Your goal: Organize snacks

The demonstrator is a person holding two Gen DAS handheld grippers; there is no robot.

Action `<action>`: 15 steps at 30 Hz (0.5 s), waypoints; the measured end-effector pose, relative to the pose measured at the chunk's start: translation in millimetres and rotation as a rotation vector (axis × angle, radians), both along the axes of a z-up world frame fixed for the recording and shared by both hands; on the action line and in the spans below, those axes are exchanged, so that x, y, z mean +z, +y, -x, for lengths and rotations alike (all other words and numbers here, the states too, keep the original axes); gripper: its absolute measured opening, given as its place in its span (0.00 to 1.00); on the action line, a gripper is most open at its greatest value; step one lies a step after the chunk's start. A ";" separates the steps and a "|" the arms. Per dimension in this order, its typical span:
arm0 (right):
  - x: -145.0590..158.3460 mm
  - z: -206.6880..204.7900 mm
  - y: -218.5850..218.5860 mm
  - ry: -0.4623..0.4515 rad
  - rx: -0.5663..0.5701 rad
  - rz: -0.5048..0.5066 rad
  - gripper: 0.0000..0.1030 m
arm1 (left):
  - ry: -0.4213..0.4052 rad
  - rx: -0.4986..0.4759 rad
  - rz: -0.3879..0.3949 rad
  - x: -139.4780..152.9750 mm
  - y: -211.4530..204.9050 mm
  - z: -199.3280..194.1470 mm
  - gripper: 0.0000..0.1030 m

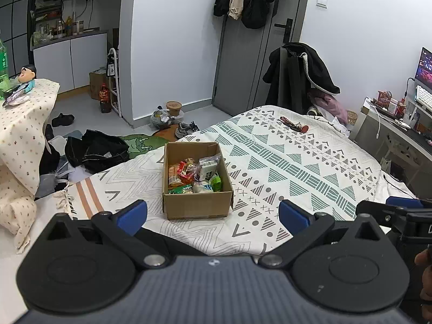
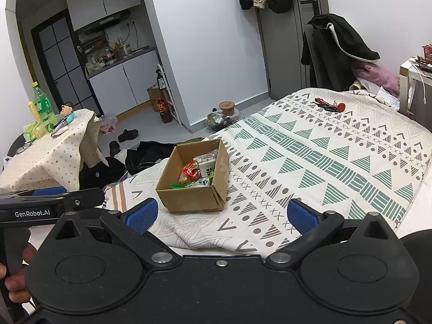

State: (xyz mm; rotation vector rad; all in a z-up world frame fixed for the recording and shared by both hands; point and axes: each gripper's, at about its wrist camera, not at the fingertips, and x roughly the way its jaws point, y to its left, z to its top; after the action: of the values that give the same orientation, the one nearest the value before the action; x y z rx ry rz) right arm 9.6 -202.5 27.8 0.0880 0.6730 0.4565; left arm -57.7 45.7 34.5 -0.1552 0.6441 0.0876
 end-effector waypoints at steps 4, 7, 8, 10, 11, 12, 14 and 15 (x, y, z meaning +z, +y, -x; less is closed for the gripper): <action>-0.3 0.7 -1.2 0.002 -0.003 0.001 1.00 | 0.001 -0.002 0.003 -0.9 -0.9 0.6 1.00; -0.4 0.8 -1.1 0.003 -0.006 0.001 1.00 | 0.005 -0.006 0.005 -2.2 -1.9 1.6 1.00; -0.3 0.9 -1.3 0.001 -0.005 0.002 1.00 | 0.005 -0.006 0.006 -2.6 -2.7 1.6 1.00; 0.1 1.1 -2.3 -0.002 -0.005 0.003 1.00 | 0.005 -0.005 0.006 -2.6 -3.6 1.1 1.00; 0.2 0.9 -2.5 -0.002 -0.005 0.004 1.00 | 0.004 -0.006 0.006 -2.6 -3.3 1.1 1.00; 0.0 0.6 -3.0 -0.002 -0.007 0.004 1.00 | 0.004 -0.006 0.005 -2.6 -3.3 1.1 1.00; -0.4 -0.1 -3.8 -0.001 -0.011 0.002 1.00 | 0.005 -0.007 0.005 -2.7 -3.1 1.0 1.00; -0.7 -0.4 -4.4 0.000 -0.013 0.002 1.00 | 0.005 -0.008 0.005 -2.7 -3.1 1.0 1.00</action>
State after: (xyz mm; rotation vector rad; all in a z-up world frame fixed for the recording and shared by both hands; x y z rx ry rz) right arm 9.9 -206.9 27.1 0.0910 0.6726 0.4432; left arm -58.7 42.6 31.7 -0.1573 0.6501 0.0790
